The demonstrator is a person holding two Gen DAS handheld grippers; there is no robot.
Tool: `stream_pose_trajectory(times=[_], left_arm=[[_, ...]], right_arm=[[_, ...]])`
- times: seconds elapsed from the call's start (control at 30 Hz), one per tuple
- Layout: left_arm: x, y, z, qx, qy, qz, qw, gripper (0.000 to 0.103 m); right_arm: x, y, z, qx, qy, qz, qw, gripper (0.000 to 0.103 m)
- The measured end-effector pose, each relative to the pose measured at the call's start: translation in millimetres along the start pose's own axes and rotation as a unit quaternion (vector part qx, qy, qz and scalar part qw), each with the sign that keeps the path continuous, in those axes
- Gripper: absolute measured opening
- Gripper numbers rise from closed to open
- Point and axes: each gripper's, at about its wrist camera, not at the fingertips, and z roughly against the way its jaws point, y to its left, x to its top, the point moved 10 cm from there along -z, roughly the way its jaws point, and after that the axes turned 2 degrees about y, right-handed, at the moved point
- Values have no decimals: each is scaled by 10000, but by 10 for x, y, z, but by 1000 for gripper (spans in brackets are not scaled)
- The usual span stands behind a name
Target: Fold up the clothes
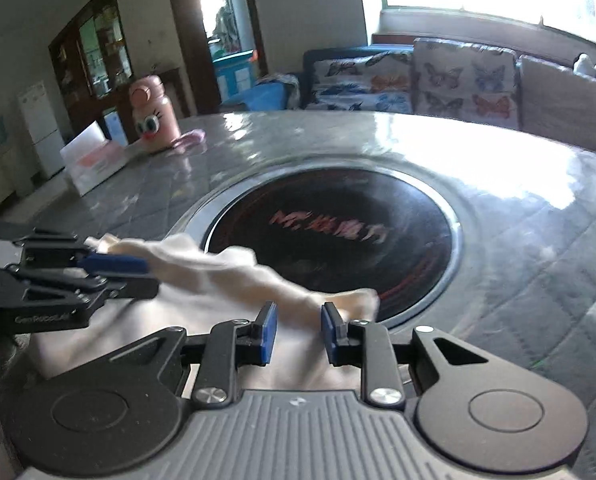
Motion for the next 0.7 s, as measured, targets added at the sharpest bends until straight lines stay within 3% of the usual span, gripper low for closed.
stream_pose_trajectory(times=[0.2, 0.47, 0.7], left_arm=[[-37, -158, 171, -108, -123, -162, 9997, 27], [-195, -422, 462, -324, -256, -453, 9981, 27], [-402, -462, 583, -330, -218, -457, 9982, 27]], right_arm=[[1, 36, 183, 211, -39, 37, 9998, 24], [-271, 522, 409, 712, 87, 651, 9953, 24], [-536, 458, 490, 550, 160, 712, 9958, 21]])
